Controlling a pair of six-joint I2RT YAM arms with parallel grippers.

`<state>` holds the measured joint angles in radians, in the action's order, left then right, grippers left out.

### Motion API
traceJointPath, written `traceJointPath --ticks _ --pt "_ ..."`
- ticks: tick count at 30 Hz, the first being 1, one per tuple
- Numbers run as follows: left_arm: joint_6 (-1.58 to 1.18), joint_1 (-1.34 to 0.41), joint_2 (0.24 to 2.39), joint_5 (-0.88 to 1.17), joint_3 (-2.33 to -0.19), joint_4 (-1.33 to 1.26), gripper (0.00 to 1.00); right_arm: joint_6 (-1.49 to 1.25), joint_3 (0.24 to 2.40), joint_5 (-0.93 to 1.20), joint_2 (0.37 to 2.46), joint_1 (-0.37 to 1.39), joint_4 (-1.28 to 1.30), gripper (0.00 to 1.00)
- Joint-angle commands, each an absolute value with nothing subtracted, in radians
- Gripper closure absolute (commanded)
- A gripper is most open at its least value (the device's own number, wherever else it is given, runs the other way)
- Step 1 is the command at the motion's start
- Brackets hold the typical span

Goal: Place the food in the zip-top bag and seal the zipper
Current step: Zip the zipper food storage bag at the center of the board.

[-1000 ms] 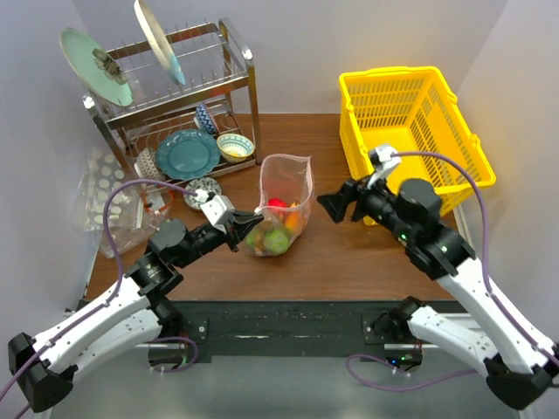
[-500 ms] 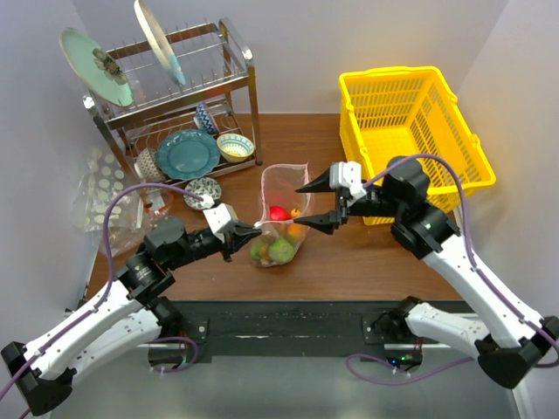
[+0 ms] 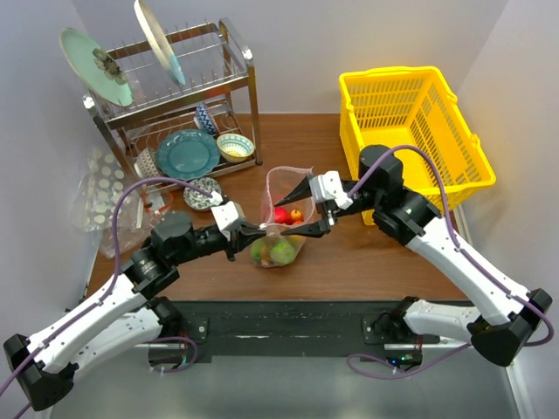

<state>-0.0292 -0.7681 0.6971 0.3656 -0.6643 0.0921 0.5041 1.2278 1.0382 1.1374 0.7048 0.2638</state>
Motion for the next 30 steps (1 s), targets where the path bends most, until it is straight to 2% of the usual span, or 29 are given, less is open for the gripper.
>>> traceJointPath --ticks 1,16,23,30 --pt "-0.005 -0.773 0.71 0.387 -0.719 0.063 1.0 0.6 1.293 1.009 1.18 0.758 0.348 0.41" --pt "0.035 -0.773 0.723 0.41 -0.747 0.08 1.0 0.733 1.356 0.847 1.29 0.811 0.463 0.46" --pt "0.054 -0.773 0.712 0.416 -0.753 0.101 1.0 0.759 1.388 0.842 1.331 0.813 0.494 0.62" --pt "0.074 -0.773 0.707 0.382 -0.776 0.13 1.0 0.79 1.387 0.873 1.339 0.815 0.544 0.64"
